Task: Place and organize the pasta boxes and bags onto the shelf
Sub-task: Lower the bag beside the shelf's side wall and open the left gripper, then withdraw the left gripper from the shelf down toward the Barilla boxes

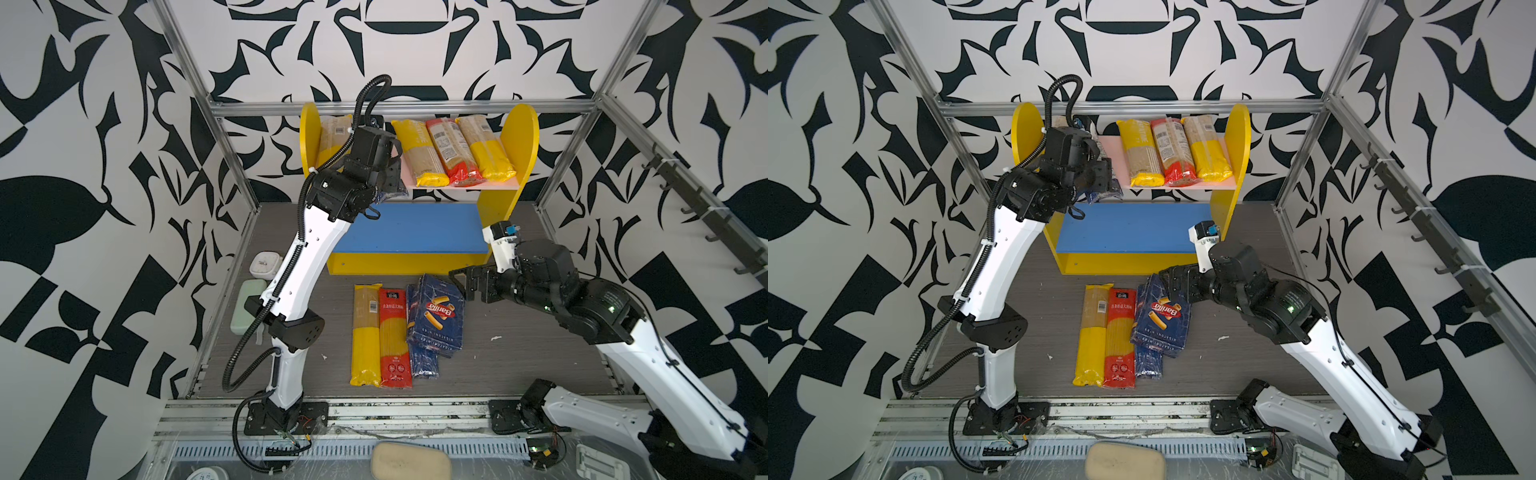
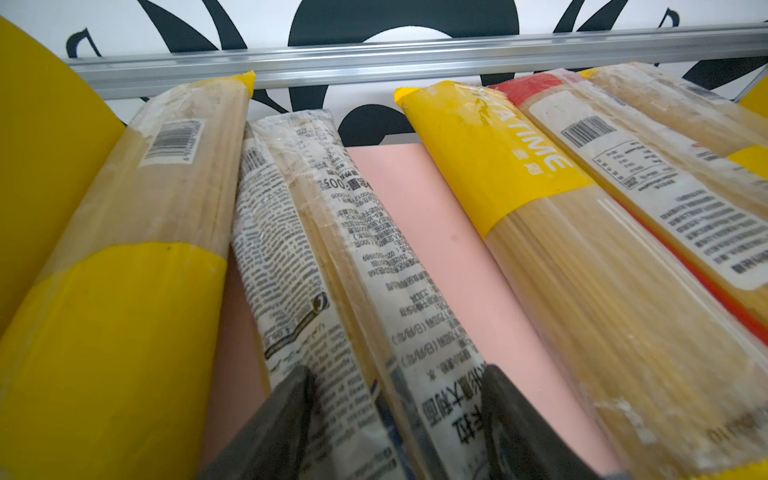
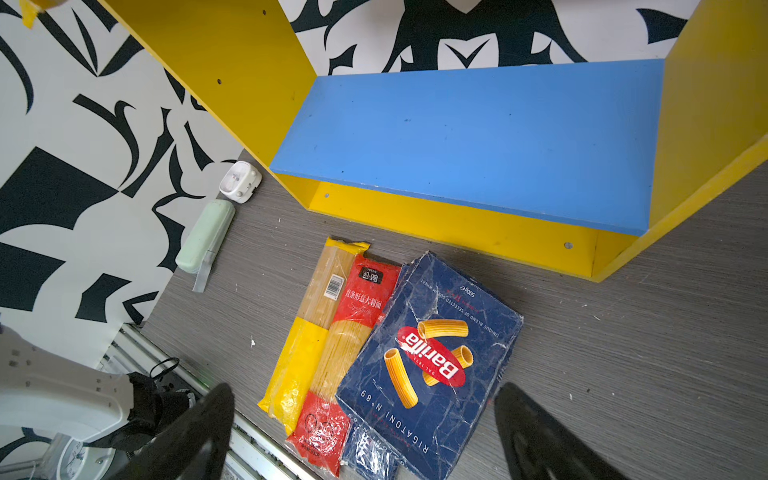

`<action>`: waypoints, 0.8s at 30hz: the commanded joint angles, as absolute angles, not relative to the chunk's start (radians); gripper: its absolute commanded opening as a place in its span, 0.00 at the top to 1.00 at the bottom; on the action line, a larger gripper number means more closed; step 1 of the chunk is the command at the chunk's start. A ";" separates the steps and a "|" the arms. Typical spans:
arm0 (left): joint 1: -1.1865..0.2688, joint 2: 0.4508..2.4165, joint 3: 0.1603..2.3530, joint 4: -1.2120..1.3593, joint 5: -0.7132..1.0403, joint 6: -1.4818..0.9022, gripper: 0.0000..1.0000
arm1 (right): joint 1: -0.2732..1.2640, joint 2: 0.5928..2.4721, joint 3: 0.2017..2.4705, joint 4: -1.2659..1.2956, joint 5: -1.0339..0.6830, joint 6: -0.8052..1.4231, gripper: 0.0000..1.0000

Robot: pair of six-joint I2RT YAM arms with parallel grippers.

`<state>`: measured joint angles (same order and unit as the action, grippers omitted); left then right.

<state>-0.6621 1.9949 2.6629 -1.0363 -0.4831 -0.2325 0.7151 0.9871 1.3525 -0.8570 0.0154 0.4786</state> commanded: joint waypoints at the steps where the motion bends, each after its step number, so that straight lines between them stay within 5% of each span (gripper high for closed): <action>1: -0.648 2.035 2.629 -1.089 -0.386 -0.245 0.34 | 0.719 0.971 1.351 -0.849 0.037 0.492 0.00; 17: -0.634 2.092 2.636 -1.056 -0.252 -0.249 0.35 | 0.718 0.981 1.377 -0.877 0.060 0.494 0.00; 19: -0.640 2.074 2.630 -1.051 -0.257 -0.247 0.31 | 0.719 0.987 1.378 -0.872 0.054 0.494 0.00; 24: -0.699 1.990 2.597 -1.010 -0.351 -0.177 0.01 | 0.719 0.985 1.376 -0.851 0.045 0.485 0.00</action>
